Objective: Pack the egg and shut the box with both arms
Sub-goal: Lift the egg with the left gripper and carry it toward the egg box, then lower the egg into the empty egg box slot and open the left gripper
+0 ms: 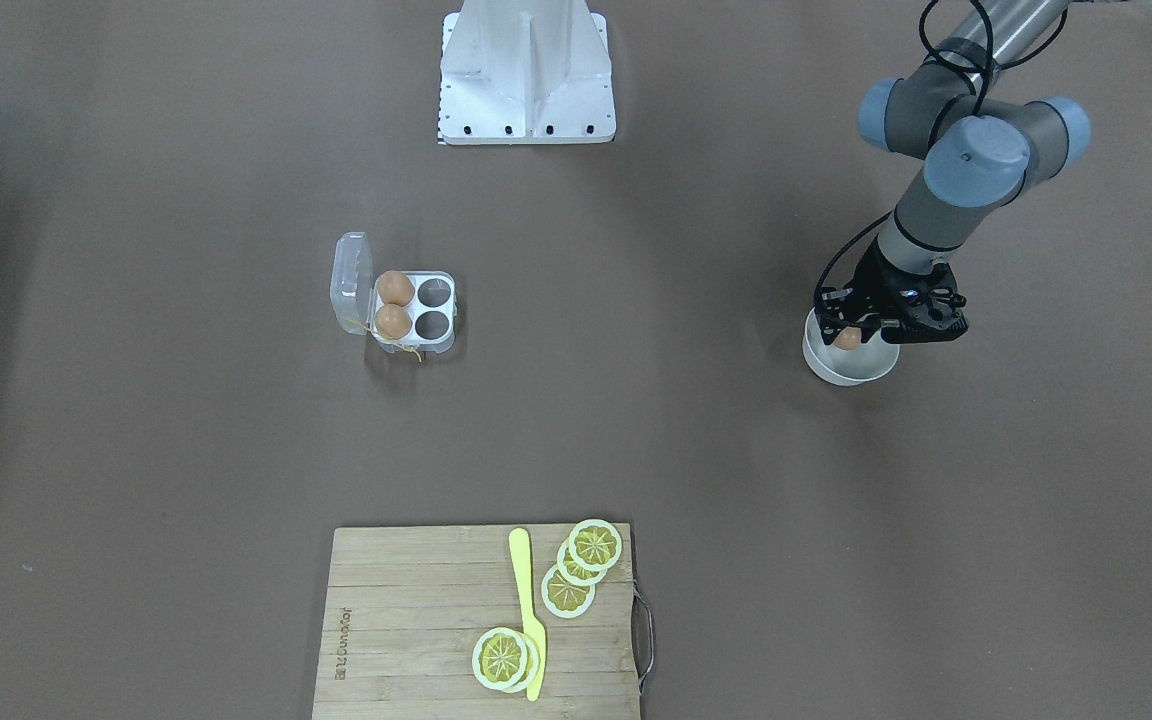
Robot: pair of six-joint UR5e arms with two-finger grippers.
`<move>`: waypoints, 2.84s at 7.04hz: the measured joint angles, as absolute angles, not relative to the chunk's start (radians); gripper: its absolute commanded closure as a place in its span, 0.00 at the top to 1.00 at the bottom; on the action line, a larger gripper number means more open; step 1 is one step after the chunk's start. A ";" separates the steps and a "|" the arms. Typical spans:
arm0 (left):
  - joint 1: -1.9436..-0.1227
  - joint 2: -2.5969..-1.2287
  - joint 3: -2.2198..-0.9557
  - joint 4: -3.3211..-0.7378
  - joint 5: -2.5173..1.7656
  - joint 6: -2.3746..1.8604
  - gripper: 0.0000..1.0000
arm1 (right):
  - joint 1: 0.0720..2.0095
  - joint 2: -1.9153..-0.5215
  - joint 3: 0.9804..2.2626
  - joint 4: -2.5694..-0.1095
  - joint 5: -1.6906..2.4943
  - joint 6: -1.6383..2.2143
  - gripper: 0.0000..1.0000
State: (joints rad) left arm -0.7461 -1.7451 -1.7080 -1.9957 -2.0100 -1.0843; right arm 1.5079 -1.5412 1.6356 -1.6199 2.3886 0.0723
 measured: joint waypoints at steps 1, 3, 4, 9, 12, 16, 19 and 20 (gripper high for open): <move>-0.748 -1.735 -1.734 -1.993 -2.012 -1.088 0.00 | 1.508 -1.541 1.635 -1.620 2.388 0.072 1.00; -0.753 -1.690 -1.817 -1.988 -2.007 -1.110 0.00 | 1.508 -1.539 1.637 -1.620 2.388 0.073 1.00; -0.761 -1.679 -1.852 -1.988 -2.002 -1.116 0.00 | 1.508 -1.536 1.638 -1.621 2.388 0.076 1.00; -0.696 -1.956 -1.909 -1.990 -1.791 -1.394 0.00 | 1.508 -1.532 1.655 -1.622 2.390 0.086 1.00; -0.465 -2.150 -1.784 -2.011 -1.510 -1.447 0.00 | 1.507 -1.531 1.664 -1.625 2.393 0.086 1.00; -0.340 -2.317 -1.548 -2.155 -1.300 -1.502 0.00 | 1.507 -1.530 1.667 -1.628 2.405 0.086 1.00; -0.308 -2.429 -1.367 -2.289 -1.290 -1.501 0.00 | 1.514 -1.537 1.684 -1.629 2.405 0.085 1.00; -0.299 -2.456 -1.342 -2.295 -1.289 -1.502 0.00 | 1.516 -1.539 1.689 -1.630 2.405 0.086 1.00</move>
State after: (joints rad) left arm -0.2992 -2.4564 -1.3419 -2.2952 -1.2891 -1.5018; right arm 1.5158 -1.5389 1.6894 -1.6300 2.4053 0.0858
